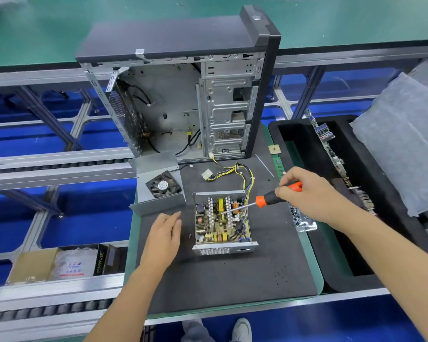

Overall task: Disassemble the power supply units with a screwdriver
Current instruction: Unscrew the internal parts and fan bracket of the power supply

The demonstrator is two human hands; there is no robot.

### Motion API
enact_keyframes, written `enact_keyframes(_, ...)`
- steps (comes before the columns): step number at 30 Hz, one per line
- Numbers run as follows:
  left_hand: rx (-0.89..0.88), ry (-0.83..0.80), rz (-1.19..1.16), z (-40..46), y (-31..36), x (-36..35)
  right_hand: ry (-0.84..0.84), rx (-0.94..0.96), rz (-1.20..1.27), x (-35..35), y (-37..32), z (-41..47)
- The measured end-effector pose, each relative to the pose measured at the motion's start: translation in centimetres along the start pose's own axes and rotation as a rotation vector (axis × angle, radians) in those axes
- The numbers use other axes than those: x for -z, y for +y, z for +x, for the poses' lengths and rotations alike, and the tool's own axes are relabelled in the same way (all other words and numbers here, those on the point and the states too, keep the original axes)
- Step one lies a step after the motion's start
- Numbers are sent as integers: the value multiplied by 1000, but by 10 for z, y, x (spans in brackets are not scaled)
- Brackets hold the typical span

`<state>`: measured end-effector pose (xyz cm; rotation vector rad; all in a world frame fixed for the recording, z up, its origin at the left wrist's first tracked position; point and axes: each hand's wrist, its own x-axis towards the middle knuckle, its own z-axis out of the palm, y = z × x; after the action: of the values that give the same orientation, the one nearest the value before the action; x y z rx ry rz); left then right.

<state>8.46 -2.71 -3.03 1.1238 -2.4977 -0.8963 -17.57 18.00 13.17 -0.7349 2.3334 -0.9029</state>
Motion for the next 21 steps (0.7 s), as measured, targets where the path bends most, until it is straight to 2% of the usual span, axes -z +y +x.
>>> enact_keyframes(3, 99, -96, 102, -7, -24, -3, -12, 31, -14, -17, -6, 1)
enact_keyframes(9, 42, -174, 263, -9, -28, -6, -74, 146, -127, -49, -23, -3)
enact_keyframes(14, -5, -135, 233, -12, -24, -9, -107, 261, -262, -71, -33, -11)
enact_keyframes(18, -35, -7, 136, -16, -25, -11, -137, 327, -324, -86, -40, -17)
enact_keyframes(21, -123, 52, 30, -21, -17, -14, -162, 364, -377, -93, -45, -19)
